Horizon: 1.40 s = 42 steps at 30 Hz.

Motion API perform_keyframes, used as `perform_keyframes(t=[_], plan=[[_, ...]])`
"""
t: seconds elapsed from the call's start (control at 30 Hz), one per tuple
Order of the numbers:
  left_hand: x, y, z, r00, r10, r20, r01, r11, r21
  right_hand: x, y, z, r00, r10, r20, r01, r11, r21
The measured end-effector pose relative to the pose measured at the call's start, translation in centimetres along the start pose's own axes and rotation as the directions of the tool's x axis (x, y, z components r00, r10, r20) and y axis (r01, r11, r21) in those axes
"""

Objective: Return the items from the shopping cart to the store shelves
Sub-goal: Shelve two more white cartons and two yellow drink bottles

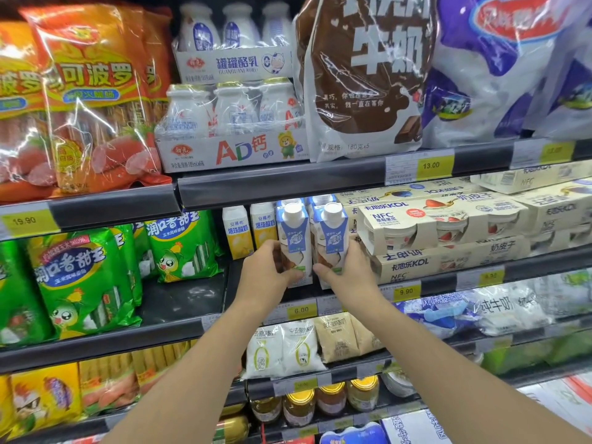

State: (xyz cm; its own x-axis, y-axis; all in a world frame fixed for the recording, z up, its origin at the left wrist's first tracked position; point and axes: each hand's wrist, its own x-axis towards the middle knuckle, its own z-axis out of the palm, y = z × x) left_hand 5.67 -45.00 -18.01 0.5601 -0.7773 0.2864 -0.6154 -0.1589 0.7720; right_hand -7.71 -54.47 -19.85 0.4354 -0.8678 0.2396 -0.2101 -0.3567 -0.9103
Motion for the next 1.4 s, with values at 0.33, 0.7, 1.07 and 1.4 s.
perform_keyframes(t=[0.33, 0.7, 1.07, 1.4], plan=[[-0.6, 0.6, 0.0, 0.999, -0.051, 0.018, 0.051, 0.999, 0.01, 0.1, 0.5, 0.0, 0.999, 0.045, -0.001, -0.045, 0.999, -0.006], [-7.1, -1.6, -6.9, 0.98, -0.197, 0.008, 0.197, 0.98, -0.024, -5.1, -3.0, -0.1, 0.993, 0.028, -0.119, -0.041, 0.994, -0.103], [-25.6, -11.4, -28.8, 0.921, -0.352, -0.166, 0.365, 0.929, 0.054, -20.4, -15.4, 14.4, 0.975, -0.213, -0.056, 0.195, 0.954, -0.229], [-53.3, -20.4, -47.9, 0.633, -0.629, -0.45, 0.684, 0.727, -0.054, -44.8, -26.3, 38.9, 0.587, -0.389, 0.71, 0.513, 0.857, 0.046]])
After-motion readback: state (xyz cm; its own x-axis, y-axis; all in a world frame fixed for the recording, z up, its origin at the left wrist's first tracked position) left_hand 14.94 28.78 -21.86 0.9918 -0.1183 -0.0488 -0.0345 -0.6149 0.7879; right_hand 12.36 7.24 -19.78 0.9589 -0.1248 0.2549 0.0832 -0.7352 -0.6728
